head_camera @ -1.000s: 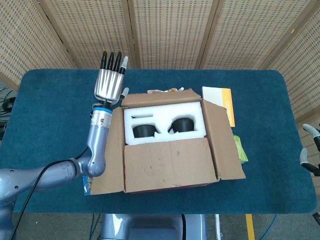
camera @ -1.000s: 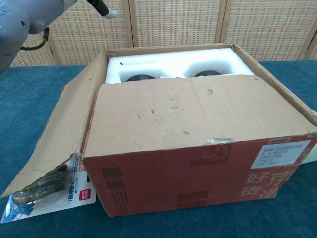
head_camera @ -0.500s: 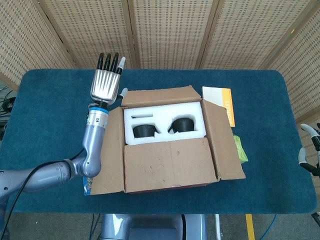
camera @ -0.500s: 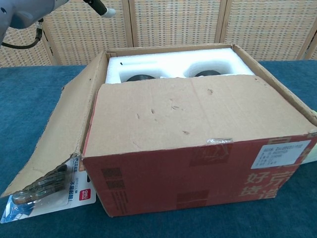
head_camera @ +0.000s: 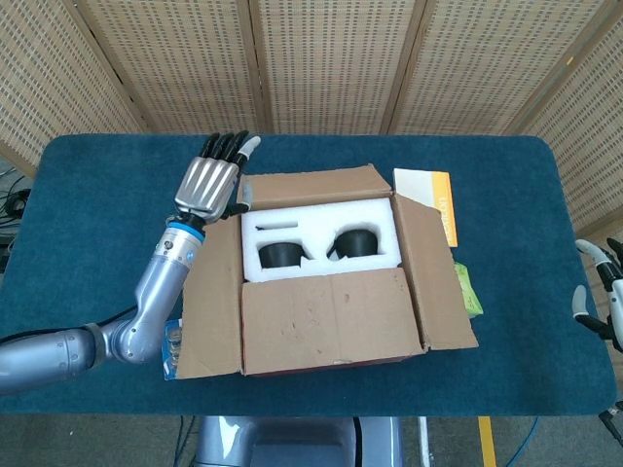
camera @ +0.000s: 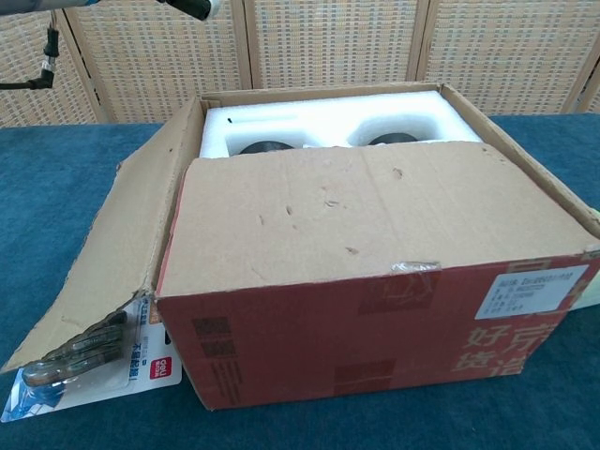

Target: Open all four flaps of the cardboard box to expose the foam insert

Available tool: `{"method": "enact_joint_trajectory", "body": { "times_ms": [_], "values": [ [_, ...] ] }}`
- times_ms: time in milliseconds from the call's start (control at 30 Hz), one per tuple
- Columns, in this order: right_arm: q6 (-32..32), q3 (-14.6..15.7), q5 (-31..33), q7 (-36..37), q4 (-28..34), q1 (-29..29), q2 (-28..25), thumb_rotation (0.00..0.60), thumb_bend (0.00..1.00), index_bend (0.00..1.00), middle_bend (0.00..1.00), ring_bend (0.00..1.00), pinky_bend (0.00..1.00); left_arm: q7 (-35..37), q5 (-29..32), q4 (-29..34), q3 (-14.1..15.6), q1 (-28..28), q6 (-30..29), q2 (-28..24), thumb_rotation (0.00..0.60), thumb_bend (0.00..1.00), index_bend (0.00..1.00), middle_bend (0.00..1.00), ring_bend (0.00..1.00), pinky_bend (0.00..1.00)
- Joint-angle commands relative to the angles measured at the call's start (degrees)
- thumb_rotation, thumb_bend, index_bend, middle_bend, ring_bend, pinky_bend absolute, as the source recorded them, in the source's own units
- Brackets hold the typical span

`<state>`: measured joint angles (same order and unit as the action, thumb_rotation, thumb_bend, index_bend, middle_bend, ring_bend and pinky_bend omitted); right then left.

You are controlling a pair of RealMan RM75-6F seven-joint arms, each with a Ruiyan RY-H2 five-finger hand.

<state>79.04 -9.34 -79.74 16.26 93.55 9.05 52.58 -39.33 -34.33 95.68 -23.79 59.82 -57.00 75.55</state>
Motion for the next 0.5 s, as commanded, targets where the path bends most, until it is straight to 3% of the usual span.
{"method": "enact_joint_trajectory", "body": {
  "times_ms": [33, 233, 500],
  "values": [
    [0.11, 0.02, -0.04, 0.0, 0.08, -0.08, -0.06, 0.6, 0.67, 0.12, 0.21, 0.0, 0.0, 7.51, -4.87, 3.99, -0.04, -3.18, 3.65, -3.02, 0.322, 0.68, 0.0, 0.0, 0.0, 0.04],
    [0.24, -0.01, 0.04, -0.09, 0.09, -0.13, -0.02, 0.6, 0.67, 0.12, 0.21, 0.0, 0.0, 19.1, -7.37, 6.67, -0.28, -5.78, 10.17, -5.51, 0.322, 0.69, 0.01, 0.0, 0.0, 0.11],
    [0.21, 0.03, 0.09, -0.11, -0.05, -0.16, 0.19, 0.6, 0.67, 0.12, 0.21, 0.0, 0.0, 35.53, -11.39, 8.7, -2.37, -8.59, 20.99, -8.97, 0.322, 0.78, 0.03, 0.0, 0.04, 0.14]
  ]
}}
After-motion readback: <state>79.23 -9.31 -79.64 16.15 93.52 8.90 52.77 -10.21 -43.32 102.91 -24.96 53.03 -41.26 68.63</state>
